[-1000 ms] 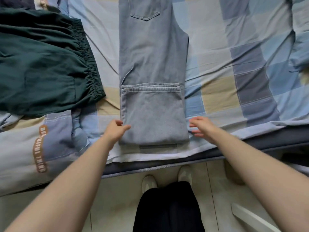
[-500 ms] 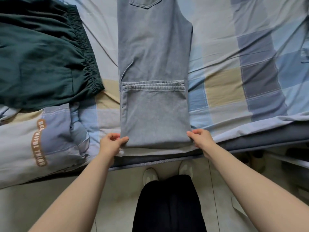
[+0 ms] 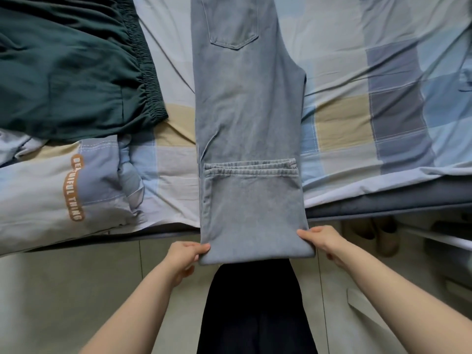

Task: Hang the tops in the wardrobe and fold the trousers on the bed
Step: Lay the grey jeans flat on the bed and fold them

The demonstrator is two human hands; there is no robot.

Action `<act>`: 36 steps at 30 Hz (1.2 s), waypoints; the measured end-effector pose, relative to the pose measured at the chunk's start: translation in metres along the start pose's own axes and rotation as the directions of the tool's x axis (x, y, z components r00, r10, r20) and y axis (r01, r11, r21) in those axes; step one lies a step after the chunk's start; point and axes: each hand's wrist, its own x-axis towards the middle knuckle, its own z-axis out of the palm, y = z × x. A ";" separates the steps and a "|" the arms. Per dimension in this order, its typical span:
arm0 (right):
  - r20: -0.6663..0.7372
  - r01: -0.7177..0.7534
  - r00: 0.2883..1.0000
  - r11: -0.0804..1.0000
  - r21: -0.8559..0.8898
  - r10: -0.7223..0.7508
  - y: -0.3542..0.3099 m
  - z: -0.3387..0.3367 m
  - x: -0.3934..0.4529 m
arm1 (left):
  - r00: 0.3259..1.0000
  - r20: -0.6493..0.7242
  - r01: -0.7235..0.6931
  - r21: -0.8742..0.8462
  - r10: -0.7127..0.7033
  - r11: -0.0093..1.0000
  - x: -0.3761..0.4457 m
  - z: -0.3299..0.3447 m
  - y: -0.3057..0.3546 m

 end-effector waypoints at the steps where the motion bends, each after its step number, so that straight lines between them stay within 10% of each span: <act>1: 0.032 -0.027 0.999 1.000 -0.012 0.028 0.009 0.000 -0.010 | 1.000 -0.003 0.022 0.022 -0.022 1.000 -0.006 -0.001 -0.010; 9: 0.090 0.085 0.992 0.996 0.028 -0.088 0.042 0.003 -0.075 | 0.998 -0.068 -0.002 0.049 0.005 0.999 -0.058 -0.007 -0.043; 14: 0.126 0.259 0.952 0.954 0.148 -0.278 -0.008 -0.038 -0.085 | 0.963 -0.062 -0.214 0.415 0.262 0.884 -0.092 -0.025 0.026; 20: 0.138 0.302 0.915 0.869 0.392 -0.380 -0.141 -0.120 -0.060 | 0.891 0.104 -0.455 0.212 0.443 0.865 -0.103 -0.056 0.181; 25: -0.127 0.357 0.892 0.506 0.785 -0.434 -0.221 -0.163 -0.001 | 0.832 -0.139 -0.553 -0.154 0.536 0.819 -0.037 -0.049 0.280; 30: 0.124 0.172 0.961 0.888 0.425 -0.246 -0.177 -0.096 0.049 | 0.874 -0.154 -0.451 0.092 0.460 0.888 0.031 0.002 0.226; 36: 0.009 0.210 0.976 0.948 0.240 -0.218 -0.136 -0.051 0.073 | 0.878 -0.079 -0.453 0.179 0.472 0.873 0.058 0.010 0.163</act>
